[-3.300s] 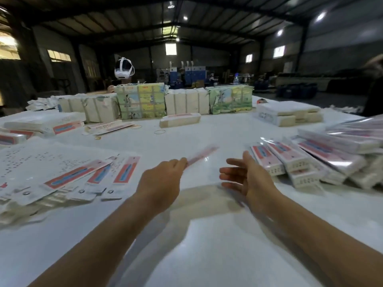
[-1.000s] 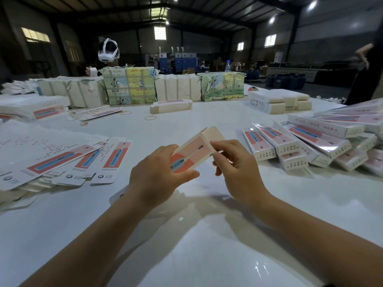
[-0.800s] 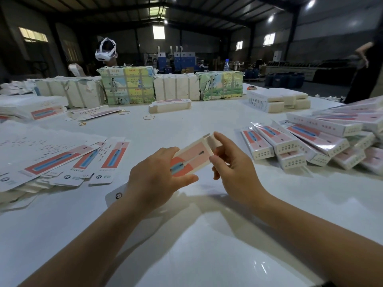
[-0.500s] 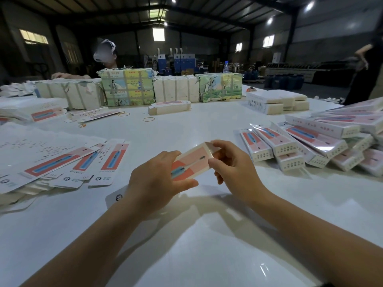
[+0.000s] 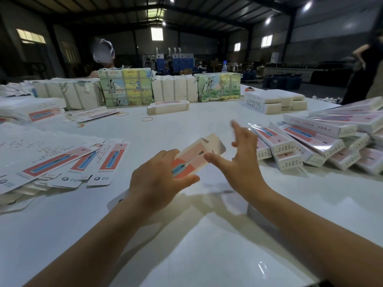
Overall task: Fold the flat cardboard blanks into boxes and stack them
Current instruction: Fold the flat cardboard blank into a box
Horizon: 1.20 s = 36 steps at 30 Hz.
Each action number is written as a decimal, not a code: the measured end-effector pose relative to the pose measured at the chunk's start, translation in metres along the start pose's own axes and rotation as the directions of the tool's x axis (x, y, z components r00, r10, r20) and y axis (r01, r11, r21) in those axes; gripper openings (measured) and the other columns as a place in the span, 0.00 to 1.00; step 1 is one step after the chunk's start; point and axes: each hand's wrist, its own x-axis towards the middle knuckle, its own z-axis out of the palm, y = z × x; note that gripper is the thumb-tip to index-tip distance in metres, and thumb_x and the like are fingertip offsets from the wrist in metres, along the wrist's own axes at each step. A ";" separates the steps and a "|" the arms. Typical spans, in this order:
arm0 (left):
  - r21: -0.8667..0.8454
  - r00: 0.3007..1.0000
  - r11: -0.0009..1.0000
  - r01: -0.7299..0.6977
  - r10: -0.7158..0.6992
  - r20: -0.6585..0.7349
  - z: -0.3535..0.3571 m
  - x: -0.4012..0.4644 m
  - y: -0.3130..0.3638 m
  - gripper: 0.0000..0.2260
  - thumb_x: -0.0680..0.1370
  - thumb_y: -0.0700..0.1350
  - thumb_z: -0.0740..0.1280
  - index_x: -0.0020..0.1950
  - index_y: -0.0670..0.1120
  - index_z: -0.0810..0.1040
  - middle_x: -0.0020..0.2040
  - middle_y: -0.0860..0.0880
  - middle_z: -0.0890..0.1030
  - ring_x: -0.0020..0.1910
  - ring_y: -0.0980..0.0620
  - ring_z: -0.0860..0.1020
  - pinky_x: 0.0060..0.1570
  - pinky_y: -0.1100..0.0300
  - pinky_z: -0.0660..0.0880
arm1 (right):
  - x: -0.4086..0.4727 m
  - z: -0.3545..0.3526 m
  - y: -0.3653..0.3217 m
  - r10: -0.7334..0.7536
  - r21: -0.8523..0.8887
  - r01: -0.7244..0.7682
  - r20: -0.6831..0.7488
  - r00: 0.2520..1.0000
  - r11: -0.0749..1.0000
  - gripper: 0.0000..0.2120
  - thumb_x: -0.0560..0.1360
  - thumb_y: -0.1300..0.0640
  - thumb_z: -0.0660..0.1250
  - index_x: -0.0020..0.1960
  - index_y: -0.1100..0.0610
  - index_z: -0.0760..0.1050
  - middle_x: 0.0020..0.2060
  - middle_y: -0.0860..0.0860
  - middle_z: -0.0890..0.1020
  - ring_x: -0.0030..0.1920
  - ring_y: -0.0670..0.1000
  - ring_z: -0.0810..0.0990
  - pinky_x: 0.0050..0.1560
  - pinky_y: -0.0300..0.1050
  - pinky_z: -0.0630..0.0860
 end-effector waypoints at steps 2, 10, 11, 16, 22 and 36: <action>-0.024 1.000 1.000 -0.006 0.006 0.011 0.000 0.000 0.002 0.26 0.69 0.67 0.63 0.61 0.55 0.71 0.52 0.56 0.76 0.44 0.54 0.77 0.42 0.61 0.77 | 0.003 -0.001 -0.003 0.282 0.363 -0.318 0.149 0.948 0.876 0.51 0.65 0.54 0.77 0.77 0.44 0.48 0.70 0.49 0.64 0.65 0.51 0.68 0.61 0.51 0.69; -0.105 0.997 0.994 0.003 0.005 0.076 0.003 -0.002 0.011 0.34 0.62 0.71 0.57 0.61 0.52 0.71 0.53 0.55 0.77 0.45 0.53 0.78 0.46 0.60 0.79 | -0.006 0.005 -0.003 0.018 0.309 -0.092 0.234 0.972 0.946 0.10 0.79 0.63 0.62 0.59 0.61 0.75 0.45 0.52 0.82 0.47 0.52 0.82 0.48 0.38 0.78; -0.085 0.998 0.996 0.005 0.001 0.068 0.004 -0.002 0.011 0.34 0.62 0.71 0.56 0.61 0.52 0.71 0.53 0.56 0.77 0.45 0.53 0.78 0.46 0.61 0.78 | -0.009 0.006 -0.001 -0.081 0.089 0.064 0.208 0.975 0.994 0.13 0.80 0.59 0.60 0.63 0.60 0.74 0.46 0.49 0.80 0.47 0.49 0.80 0.45 0.32 0.75; -0.009 0.999 1.000 -0.002 0.003 0.052 0.004 -0.003 0.006 0.33 0.63 0.70 0.57 0.61 0.52 0.70 0.52 0.55 0.76 0.43 0.54 0.77 0.44 0.63 0.77 | -0.013 0.008 -0.003 -0.046 0.066 0.028 0.276 0.960 0.997 0.18 0.81 0.47 0.55 0.64 0.55 0.73 0.54 0.51 0.80 0.52 0.48 0.79 0.50 0.32 0.76; 0.055 0.999 0.998 -0.026 0.023 0.047 0.004 -0.003 0.001 0.35 0.64 0.70 0.56 0.65 0.52 0.68 0.57 0.53 0.76 0.45 0.53 0.76 0.46 0.61 0.78 | -0.002 0.002 -0.010 0.190 0.554 -0.386 0.378 0.906 0.737 0.11 0.80 0.59 0.59 0.57 0.59 0.79 0.46 0.56 0.84 0.49 0.53 0.83 0.51 0.44 0.81; 0.138 0.992 0.985 -0.103 0.111 -0.052 0.003 -0.004 0.000 0.35 0.66 0.68 0.59 0.67 0.50 0.70 0.59 0.50 0.79 0.46 0.51 0.78 0.42 0.60 0.73 | -0.003 0.003 -0.004 0.091 0.571 -0.246 0.287 0.954 0.783 0.17 0.80 0.65 0.57 0.51 0.45 0.79 0.43 0.44 0.86 0.48 0.45 0.84 0.46 0.37 0.80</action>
